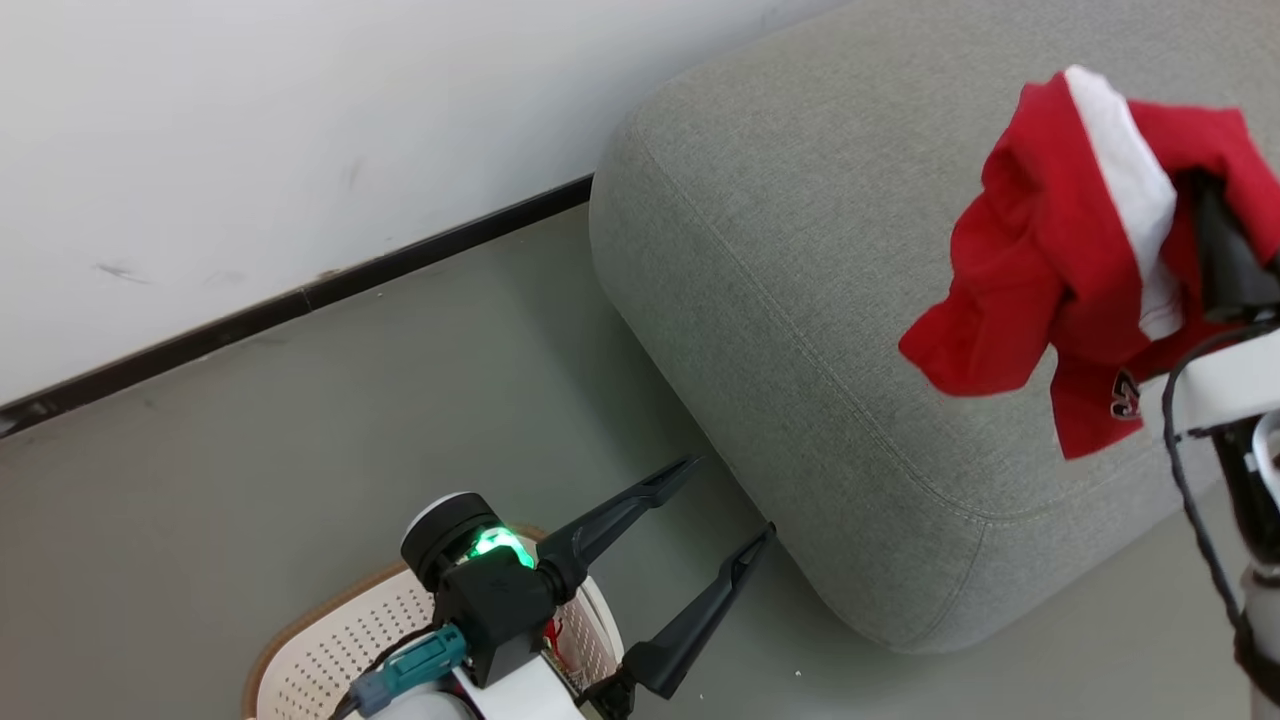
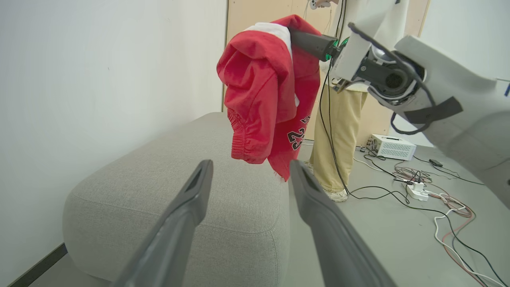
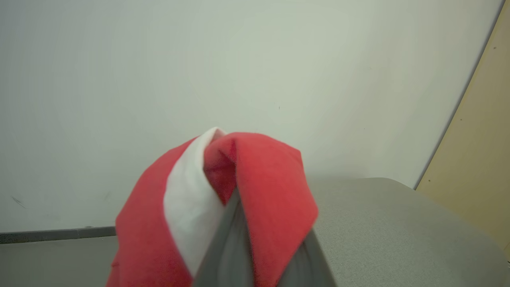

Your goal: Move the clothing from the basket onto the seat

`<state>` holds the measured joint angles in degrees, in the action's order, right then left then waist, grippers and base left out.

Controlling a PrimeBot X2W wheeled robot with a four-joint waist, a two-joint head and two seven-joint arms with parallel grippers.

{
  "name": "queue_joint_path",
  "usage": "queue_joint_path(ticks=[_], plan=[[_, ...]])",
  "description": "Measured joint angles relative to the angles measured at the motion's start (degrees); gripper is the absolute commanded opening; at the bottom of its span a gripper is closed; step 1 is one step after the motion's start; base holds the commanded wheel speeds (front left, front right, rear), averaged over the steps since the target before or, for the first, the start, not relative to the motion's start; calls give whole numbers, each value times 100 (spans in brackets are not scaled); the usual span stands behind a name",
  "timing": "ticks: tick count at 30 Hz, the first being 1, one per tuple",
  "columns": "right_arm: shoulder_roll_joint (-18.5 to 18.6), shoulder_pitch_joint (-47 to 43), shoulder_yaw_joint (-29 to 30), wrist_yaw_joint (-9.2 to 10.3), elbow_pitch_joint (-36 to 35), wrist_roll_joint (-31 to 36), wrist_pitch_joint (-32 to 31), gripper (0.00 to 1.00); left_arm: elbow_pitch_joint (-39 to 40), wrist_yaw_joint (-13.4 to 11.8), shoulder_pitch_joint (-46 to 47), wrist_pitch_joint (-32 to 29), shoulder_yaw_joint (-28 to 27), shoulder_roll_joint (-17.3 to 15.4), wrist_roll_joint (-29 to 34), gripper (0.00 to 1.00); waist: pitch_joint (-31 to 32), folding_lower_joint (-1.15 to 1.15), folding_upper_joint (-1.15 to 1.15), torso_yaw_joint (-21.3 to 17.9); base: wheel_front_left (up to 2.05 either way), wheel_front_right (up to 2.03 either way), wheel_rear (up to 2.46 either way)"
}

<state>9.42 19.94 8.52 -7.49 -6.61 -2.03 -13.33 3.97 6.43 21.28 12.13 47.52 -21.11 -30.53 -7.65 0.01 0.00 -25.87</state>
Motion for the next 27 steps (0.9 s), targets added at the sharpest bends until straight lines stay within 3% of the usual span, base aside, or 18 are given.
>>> queue_joint_path(ticks=[20, 27], plan=[[656, 1613, 308, 0, 750, -159, -81, 0, 435, -97, 166, -270, -94, -248, 111, 100, -684, 0, 0, 127, 0, 0, 0], [690, 1970, 335, 0, 1068, -170, -78, 0, 576, -124, 288, -357, -169, -321, 193, 100, -958, 0, 0, 179, 0, 0, 0]])
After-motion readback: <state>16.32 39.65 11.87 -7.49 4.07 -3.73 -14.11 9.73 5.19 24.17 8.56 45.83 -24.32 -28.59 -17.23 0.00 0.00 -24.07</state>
